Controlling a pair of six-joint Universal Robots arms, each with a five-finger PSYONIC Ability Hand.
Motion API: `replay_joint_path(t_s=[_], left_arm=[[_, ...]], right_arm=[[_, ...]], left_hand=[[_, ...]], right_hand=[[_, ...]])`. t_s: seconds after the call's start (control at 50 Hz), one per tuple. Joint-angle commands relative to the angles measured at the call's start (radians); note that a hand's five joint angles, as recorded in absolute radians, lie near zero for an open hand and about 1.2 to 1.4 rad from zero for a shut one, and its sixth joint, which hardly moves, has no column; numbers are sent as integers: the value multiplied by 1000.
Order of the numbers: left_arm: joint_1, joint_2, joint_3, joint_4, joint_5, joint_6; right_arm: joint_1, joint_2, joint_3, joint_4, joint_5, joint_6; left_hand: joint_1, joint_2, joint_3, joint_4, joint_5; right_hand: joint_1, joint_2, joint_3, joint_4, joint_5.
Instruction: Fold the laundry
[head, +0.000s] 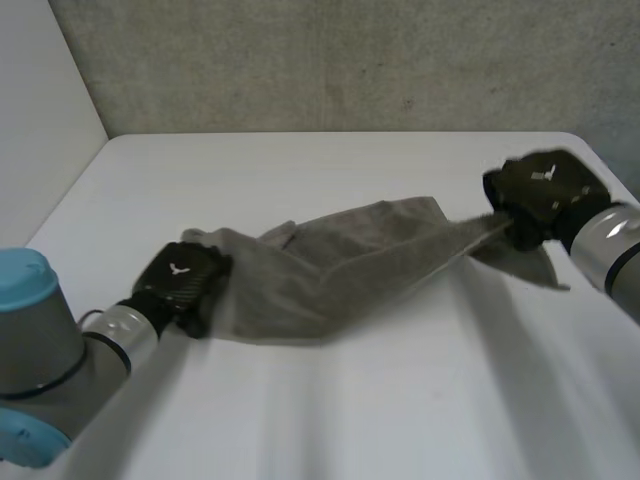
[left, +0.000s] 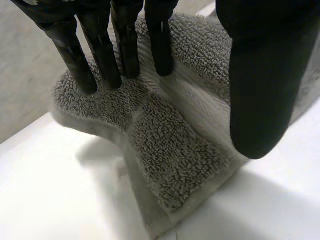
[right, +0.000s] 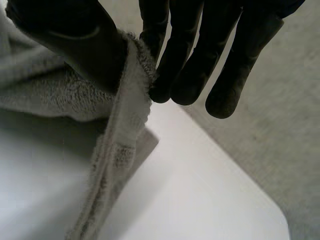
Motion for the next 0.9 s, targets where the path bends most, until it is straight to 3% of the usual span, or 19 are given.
replay_joint_path(t_s=[0.02,0.12,0.34,0.8,0.9], left_arm=[[-121,38,-11,-2,-8,-189],[-162,0,9,-5,-43,-262],[-208,-40,19,9,-114,-256],[-208,-189,111,99,-123,-190],[-208,-206,129,99,-123,-188]], right_arm=[[14,-36,-48,72,-3,48],[14,-38,-34,83,-6,49],[13,-36,-8,81,-14,49],[11,-27,-1,72,-15,43],[11,-25,7,70,-18,41]], left_hand=[[9,13,13,13,17],[21,24,25,25,29],[21,24,25,25,29],[30,33,34,34,38],[147,151,151,151,155]], right_hand=[[67,48,49,53,43],[67,48,49,53,43],[67,48,49,53,43],[67,48,49,53,43],[67,48,49,53,43]])
